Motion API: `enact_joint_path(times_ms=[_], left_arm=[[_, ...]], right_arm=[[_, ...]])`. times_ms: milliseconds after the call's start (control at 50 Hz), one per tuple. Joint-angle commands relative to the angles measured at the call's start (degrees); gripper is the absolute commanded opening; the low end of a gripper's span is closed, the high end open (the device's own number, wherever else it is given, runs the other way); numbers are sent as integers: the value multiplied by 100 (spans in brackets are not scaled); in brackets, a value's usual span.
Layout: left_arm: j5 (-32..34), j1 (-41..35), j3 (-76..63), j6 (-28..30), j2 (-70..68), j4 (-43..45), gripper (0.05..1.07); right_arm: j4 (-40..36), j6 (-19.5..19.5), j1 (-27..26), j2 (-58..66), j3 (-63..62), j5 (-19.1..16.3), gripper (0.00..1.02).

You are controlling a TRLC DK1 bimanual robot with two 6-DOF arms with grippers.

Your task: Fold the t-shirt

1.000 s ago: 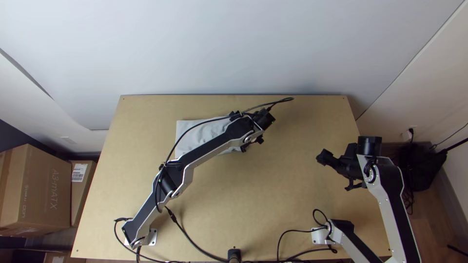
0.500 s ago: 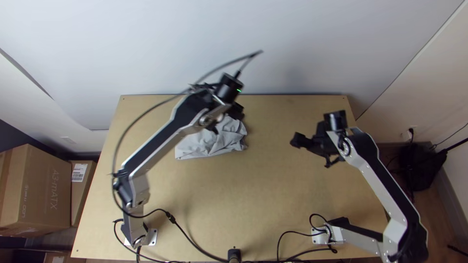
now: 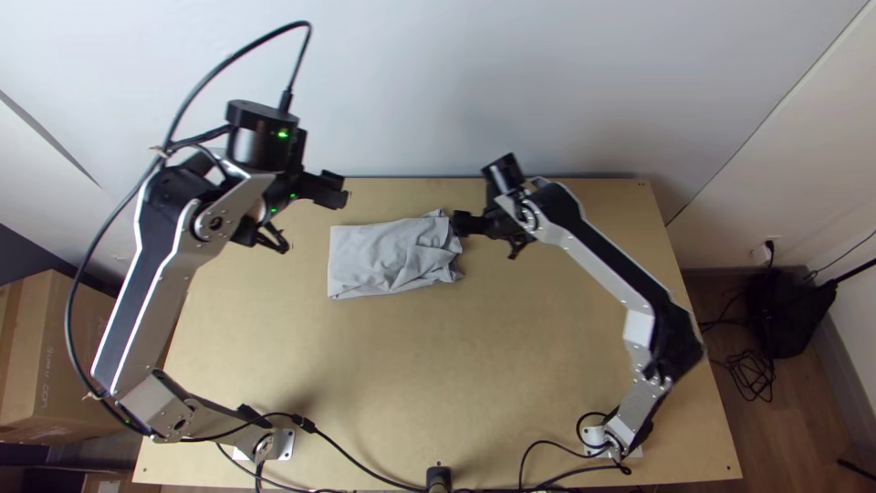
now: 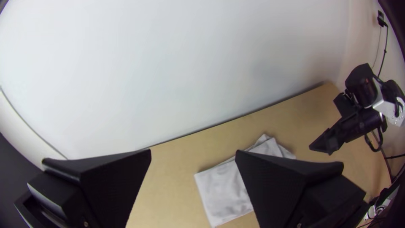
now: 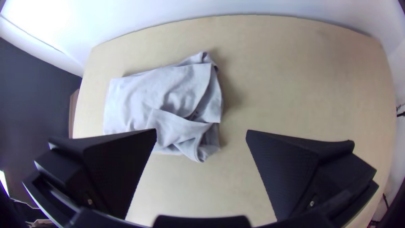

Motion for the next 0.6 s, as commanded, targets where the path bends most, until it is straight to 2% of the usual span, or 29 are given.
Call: enact_joint_path(times_ms=[0, 180, 360, 440, 580], left_arm=[[85, 317, -101, -110, -395, -206, 102], [217, 783, -207, -66, -729, -399, 102], [402, 1231, -400, 31, -1002, -434, 102], [481, 1425, -479, 84, -1054, -434, 102], [498, 1565, -488, 171, -1045, -408, 102]], right_arm=[[-79, 71, 369, 610, 709, 230, 98], [-79, 18, 853, 1568, 1729, 511, 98], [-114, -79, 1108, 2359, 2581, 775, 98], [-114, -131, 1187, 2614, 2704, 863, 98], [-264, -254, 1204, 2833, 2572, 1311, 98]])
